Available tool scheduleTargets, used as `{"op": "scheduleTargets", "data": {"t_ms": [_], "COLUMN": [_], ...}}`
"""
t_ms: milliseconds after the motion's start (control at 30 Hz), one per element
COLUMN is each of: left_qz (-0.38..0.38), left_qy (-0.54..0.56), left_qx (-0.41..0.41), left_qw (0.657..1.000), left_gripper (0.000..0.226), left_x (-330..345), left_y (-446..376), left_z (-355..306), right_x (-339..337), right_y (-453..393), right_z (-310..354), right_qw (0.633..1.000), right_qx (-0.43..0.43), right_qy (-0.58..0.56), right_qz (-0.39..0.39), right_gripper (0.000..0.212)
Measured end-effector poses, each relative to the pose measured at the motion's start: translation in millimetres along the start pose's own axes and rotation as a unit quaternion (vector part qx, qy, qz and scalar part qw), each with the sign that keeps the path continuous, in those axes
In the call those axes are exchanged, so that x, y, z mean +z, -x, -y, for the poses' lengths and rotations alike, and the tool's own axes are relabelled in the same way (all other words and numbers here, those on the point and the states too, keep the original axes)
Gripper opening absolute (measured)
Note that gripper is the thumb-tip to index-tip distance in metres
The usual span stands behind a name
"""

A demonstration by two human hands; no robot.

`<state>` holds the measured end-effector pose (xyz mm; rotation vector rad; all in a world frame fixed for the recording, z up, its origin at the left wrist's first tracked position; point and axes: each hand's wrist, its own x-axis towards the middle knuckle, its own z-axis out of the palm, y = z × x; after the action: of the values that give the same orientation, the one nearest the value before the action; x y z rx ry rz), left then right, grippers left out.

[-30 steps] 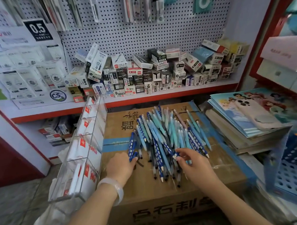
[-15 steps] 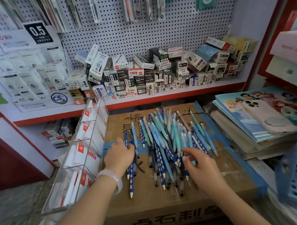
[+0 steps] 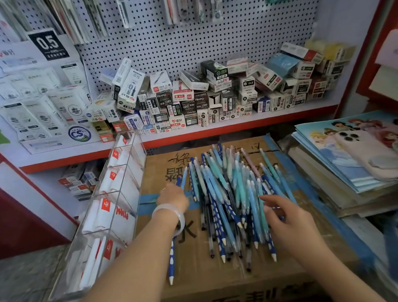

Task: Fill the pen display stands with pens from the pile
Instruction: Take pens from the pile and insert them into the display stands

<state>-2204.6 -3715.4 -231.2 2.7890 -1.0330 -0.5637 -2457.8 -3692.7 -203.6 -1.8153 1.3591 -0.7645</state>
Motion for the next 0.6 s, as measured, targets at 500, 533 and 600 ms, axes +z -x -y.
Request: {"op": "scheduleTargets", "data": {"t_ms": [500, 533, 600], "left_qz": [-0.121, -0.115, -0.099], "left_qy": [0.051, 0.084, 0.122], "left_qx": [0.080, 0.069, 0.053], "left_qw": [0.988, 0.987, 0.986], "left_gripper": [0.017, 0.019, 0.024], "left_x": [-4.0, -8.4, -16.9], "left_y": [10.9, 7.5, 3.2], "left_z": [18.1, 18.1, 18.9], "right_x": [-4.4, -4.1, -3.2], "right_y": [3.9, 3.4, 3.3], "right_z": [-4.6, -5.2, -5.5], "right_qw": [1.000, 1.000, 1.000], "right_qx": [0.004, 0.003, 0.003], "right_qy": [0.006, 0.006, 0.011], "right_qz": [0.010, 0.010, 0.011], "right_gripper": [0.032, 0.032, 0.032]}}
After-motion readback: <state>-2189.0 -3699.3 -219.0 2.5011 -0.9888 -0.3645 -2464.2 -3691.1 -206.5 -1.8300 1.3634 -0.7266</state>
